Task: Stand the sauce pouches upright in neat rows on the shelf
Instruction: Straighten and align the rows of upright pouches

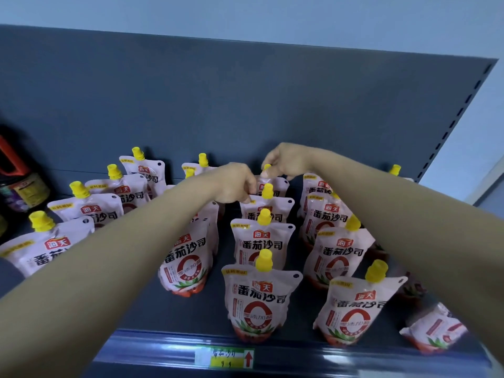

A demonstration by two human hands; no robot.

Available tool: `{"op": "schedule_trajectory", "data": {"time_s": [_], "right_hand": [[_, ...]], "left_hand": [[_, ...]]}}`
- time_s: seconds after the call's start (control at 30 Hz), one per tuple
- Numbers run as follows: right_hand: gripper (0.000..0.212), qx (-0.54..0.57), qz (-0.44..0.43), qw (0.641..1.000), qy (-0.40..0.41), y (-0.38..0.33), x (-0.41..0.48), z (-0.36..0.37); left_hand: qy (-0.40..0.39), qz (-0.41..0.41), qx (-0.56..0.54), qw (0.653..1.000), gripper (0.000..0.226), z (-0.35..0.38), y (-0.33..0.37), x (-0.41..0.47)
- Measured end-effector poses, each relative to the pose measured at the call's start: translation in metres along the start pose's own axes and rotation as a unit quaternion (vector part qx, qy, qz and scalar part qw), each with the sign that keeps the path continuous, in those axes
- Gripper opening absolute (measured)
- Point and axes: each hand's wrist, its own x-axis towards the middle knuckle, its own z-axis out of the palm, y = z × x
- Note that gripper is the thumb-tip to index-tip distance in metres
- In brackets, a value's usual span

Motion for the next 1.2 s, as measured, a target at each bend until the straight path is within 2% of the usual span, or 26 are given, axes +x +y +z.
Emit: {"op": "schedule_trajectory", "data": {"time_s": [0.13,0.3,0.47,0.63,0.87,0.97,1.07,1.2], "right_hand": [[0.027,0.002,0.001,1.000,0.007,-0.002,0.013,0.003],[0.022,-0.030,0.010,0.999,0.001,-0.001,0.019,0.003],[0.027,-0.103,0.010,0.992,0.066,-0.003,0.021,0.002],[0.025,-0.115,0.007,0.990,0.082,-0.002,0.024,0.004],[0.032,-0.066,0.010,0.997,0.046,-0.002,0.017,0.001],[0.039,-0.047,0.014,0.998,0.032,-0.002,0.012,-0.004],[0.037,-0.011,0.012,0.999,0.046,-0.003,0.005,-0.014],[0.032,-0.016,0.018,0.997,0.070,-0.004,-0.007,-0.025]], "left_hand": [[-0.010,-0.010,0.034,0.999,0.008,0.001,0.000,0.005],[-0.023,-0.034,0.034,0.999,0.016,0.007,-0.002,0.010],[0.011,-0.053,0.047,0.997,0.035,0.006,-0.004,0.013],[0.027,-0.061,0.048,0.997,0.030,0.006,-0.006,0.013],[0.017,-0.060,0.053,0.997,0.032,0.005,-0.005,0.014],[-0.007,-0.057,0.039,0.998,0.021,0.003,-0.005,0.012],[-0.022,-0.050,0.023,0.998,0.021,0.005,-0.003,0.010],[-0.040,-0.046,0.025,0.998,0.023,0.006,-0.002,0.015]]}}
